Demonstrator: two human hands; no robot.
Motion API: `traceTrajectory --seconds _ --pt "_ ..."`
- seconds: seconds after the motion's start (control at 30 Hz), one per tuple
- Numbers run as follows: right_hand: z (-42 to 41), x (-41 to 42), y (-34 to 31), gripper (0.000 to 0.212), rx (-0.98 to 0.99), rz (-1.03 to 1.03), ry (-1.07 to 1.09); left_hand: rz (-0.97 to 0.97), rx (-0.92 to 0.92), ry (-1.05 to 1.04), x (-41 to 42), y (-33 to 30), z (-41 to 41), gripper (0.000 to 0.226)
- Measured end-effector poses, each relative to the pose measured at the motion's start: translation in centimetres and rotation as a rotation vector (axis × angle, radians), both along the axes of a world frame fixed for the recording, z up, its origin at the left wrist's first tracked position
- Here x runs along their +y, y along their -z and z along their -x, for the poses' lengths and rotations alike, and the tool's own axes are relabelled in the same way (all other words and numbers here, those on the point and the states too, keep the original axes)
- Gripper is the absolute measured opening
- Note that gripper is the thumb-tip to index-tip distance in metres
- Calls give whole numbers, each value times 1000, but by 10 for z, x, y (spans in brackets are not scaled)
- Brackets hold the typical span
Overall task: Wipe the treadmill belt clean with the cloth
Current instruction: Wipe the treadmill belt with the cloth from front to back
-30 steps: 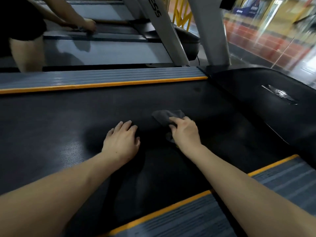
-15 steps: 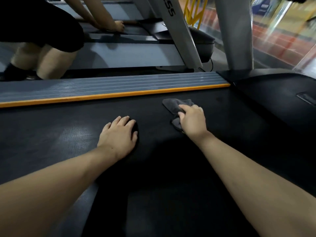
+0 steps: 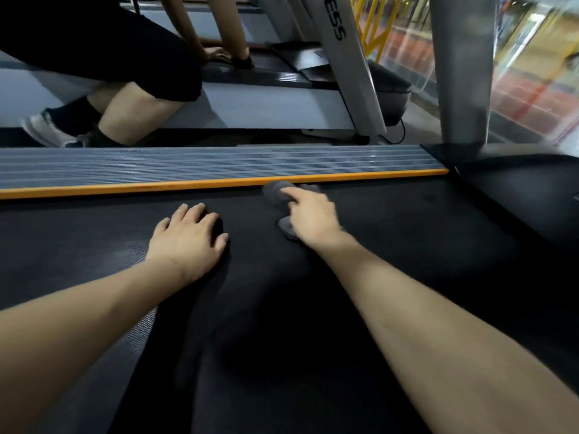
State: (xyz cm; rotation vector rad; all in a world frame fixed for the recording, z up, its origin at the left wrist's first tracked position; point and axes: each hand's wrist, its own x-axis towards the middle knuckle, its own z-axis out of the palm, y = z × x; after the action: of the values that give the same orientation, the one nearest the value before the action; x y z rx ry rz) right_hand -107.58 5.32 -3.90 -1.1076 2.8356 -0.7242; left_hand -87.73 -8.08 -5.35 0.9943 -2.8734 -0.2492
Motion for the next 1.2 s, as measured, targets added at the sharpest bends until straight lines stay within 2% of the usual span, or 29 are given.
traceTrajectory --seconds 0.07,0.13,0.23,0.3,0.4,0.5,0.57,0.7,0.8,0.87,0.93,1.0,1.03,1.1,1.2 --pt "-43 -36 5 30 33 29 -192 -8 -46 -18 -12 -1 -21 56" --pt "-67 -56 9 28 50 17 -292 -42 -90 -34 -21 -2 -40 68" --pt "-45 -40 9 25 95 18 -262 -119 -183 6 -30 -8 -50 88" --pt "-10 -10 9 26 141 -13 -172 -169 -228 14 -31 -14 -48 93" --pt "35 38 3 27 151 -76 124 -185 -247 14 -30 -16 -43 92" --pt "19 28 -1 21 133 -41 284 -187 -255 18 -30 -15 -39 89" --pt "-16 -11 -2 14 139 -26 179 -187 -253 14 -30 -14 -40 88" --pt "-82 -84 14 17 144 -82 -237 -173 -243 19 -31 -13 -42 87" --pt "-65 -72 12 18 201 0 -354 -165 -259 24 -30 -13 -44 86" --pt "-23 -34 14 20 217 -31 -241 -174 -255 25 -31 -13 -44 86" --pt "26 11 10 23 210 -96 33 -176 -245 26 -30 -10 -44 85" --pt "45 40 3 23 131 -97 252 -178 -244 22 -29 -8 -44 84" --pt "39 40 1 20 116 -97 296 -178 -247 20 -29 -7 -44 84" --pt "5 19 -3 20 153 -111 259 -184 -263 17 -30 -8 -43 83" --pt "-56 -41 4 31 188 -102 -29 -168 -275 3 -26 -10 -42 81"
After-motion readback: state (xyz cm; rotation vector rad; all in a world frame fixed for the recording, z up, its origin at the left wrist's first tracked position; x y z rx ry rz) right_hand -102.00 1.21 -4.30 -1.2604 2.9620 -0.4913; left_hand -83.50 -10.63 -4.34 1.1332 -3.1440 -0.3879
